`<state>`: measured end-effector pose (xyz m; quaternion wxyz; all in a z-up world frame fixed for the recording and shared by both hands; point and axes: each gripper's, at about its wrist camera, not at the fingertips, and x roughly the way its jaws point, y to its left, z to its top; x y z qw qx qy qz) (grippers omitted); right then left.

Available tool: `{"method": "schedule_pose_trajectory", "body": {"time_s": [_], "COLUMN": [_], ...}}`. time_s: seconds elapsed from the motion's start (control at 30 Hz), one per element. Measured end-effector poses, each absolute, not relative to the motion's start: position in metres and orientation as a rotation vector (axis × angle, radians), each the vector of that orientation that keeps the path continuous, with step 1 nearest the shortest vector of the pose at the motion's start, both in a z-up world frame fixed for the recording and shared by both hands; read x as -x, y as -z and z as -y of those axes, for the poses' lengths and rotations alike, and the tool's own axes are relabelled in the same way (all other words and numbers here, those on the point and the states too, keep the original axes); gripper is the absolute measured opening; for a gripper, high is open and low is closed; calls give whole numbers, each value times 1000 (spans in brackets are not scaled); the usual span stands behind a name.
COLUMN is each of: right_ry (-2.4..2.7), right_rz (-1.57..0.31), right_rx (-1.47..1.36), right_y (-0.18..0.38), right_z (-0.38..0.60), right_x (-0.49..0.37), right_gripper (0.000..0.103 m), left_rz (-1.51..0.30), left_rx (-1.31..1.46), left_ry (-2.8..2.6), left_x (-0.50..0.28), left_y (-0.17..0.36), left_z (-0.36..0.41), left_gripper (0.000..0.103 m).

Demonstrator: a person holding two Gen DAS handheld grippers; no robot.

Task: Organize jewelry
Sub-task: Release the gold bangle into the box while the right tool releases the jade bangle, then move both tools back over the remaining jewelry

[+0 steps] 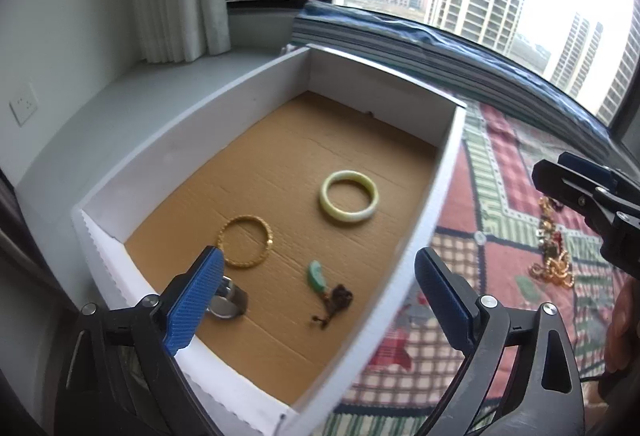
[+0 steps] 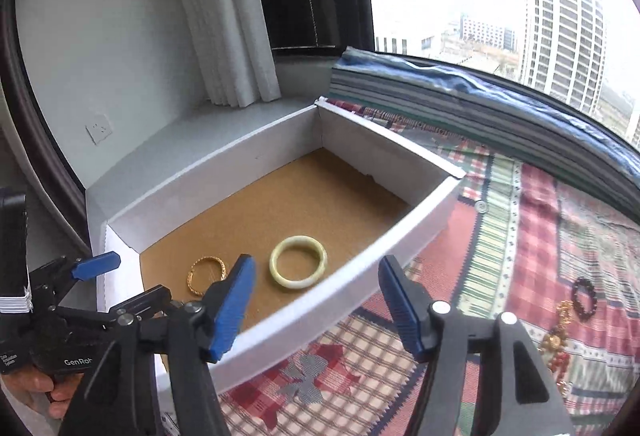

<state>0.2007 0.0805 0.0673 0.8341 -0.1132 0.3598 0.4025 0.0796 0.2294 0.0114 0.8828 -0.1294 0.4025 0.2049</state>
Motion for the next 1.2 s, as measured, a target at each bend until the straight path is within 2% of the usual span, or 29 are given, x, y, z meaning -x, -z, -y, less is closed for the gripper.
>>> {"method": "schedule_pose_trajectory", "body": {"time_s": [0.17,0.47,0.67,0.97,1.2], "right_ry": [-757,-566,-509,-353,-312], "right_rz": [-694,-708,-786,-841,-928], "right_rx": [231,214,144,187,158], "right_y": [-81,-59,-32,16,46], "right_z": [-10,88,131,171,187], "right_x": [-170,-137,-126,-110,-117], "right_gripper": [75,75,75,75,75], "left_rz": [-831,-837,-856,-1005,-1046], "left_rx": [222,136,114,190,157], "left_ry": [-363,-319,-294,-205,-214], "left_x": [-72,-62,-64,-87,-100], "left_y": [-13,-5,7,99,129], "left_z": [-175,-113,-95,-82,-76], "left_gripper": [97,97,99,100,100]}}
